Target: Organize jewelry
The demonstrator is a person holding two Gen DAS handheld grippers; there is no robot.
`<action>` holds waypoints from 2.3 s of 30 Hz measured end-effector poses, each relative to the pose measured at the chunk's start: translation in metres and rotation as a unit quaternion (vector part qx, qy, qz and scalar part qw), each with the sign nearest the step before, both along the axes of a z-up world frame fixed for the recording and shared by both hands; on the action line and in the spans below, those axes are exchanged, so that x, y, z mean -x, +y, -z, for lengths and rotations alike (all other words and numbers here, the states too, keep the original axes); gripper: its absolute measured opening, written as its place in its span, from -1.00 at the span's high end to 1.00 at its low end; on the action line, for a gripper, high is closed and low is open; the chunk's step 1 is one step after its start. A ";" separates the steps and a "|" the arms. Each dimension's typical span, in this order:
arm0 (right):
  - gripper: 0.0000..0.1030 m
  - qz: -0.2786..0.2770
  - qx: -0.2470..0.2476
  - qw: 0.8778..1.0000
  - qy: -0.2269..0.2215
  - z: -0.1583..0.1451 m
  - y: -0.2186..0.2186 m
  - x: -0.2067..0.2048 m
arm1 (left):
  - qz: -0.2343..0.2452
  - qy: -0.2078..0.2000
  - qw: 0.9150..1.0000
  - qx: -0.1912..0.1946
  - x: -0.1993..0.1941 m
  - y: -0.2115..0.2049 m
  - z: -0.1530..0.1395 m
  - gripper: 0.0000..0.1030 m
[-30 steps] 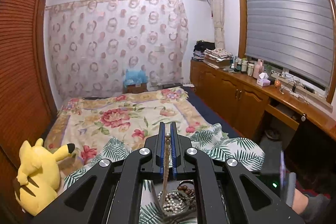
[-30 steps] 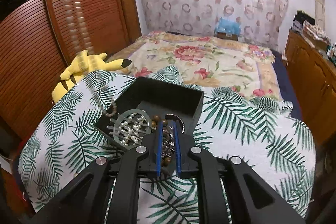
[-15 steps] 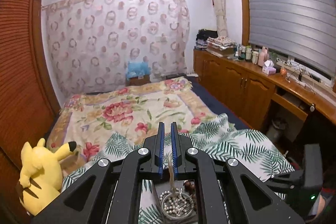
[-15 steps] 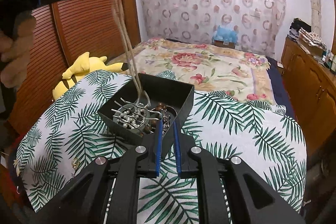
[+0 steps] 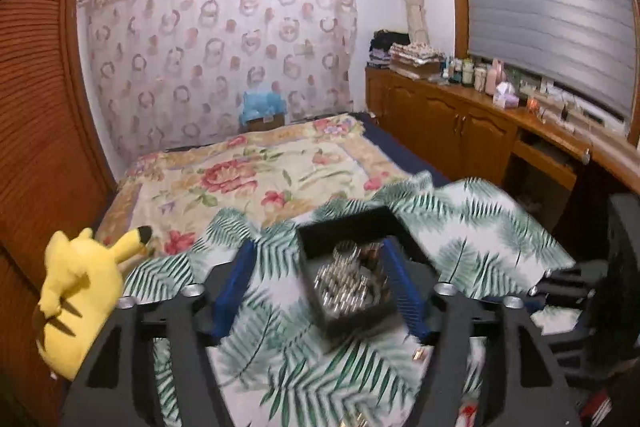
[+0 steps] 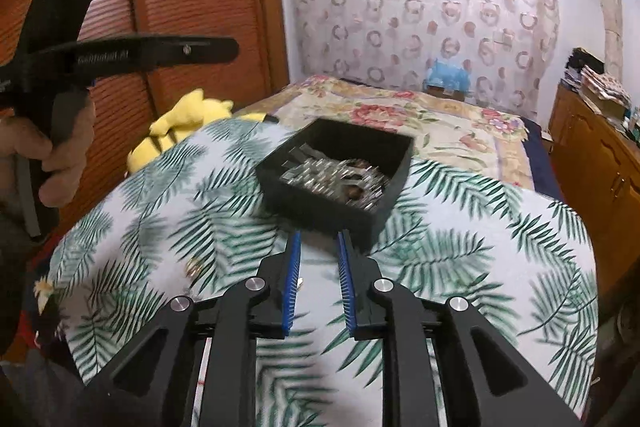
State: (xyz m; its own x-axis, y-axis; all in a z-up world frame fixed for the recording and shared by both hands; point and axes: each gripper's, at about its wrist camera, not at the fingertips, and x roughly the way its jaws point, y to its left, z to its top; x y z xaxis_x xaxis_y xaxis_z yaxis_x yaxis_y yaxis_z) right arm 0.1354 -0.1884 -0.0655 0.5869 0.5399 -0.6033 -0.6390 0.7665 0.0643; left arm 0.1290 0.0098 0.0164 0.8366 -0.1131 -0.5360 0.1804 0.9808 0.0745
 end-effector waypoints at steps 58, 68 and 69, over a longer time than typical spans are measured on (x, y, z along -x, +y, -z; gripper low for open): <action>0.93 -0.008 0.079 0.996 0.045 0.065 -0.020 0.062 | 0.064 0.139 0.988 -0.015 0.073 -0.042 0.127 0.65; 0.93 -0.008 0.071 0.996 0.049 0.066 -0.023 0.061 | 0.057 0.122 0.991 0.010 0.076 -0.036 0.119 0.72; 0.93 -0.008 0.073 0.996 0.048 0.066 -0.022 0.061 | 0.057 0.118 0.991 0.012 0.078 -0.035 0.116 0.73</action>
State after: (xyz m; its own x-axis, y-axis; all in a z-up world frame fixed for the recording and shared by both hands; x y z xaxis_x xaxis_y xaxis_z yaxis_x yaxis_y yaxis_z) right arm 0.0742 -0.2106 -0.1316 0.5152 0.4512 -0.7287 -0.6474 0.7620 0.0141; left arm 0.0510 -0.0249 -0.0998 0.6691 -0.2153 -0.7113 0.2997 0.9540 -0.0068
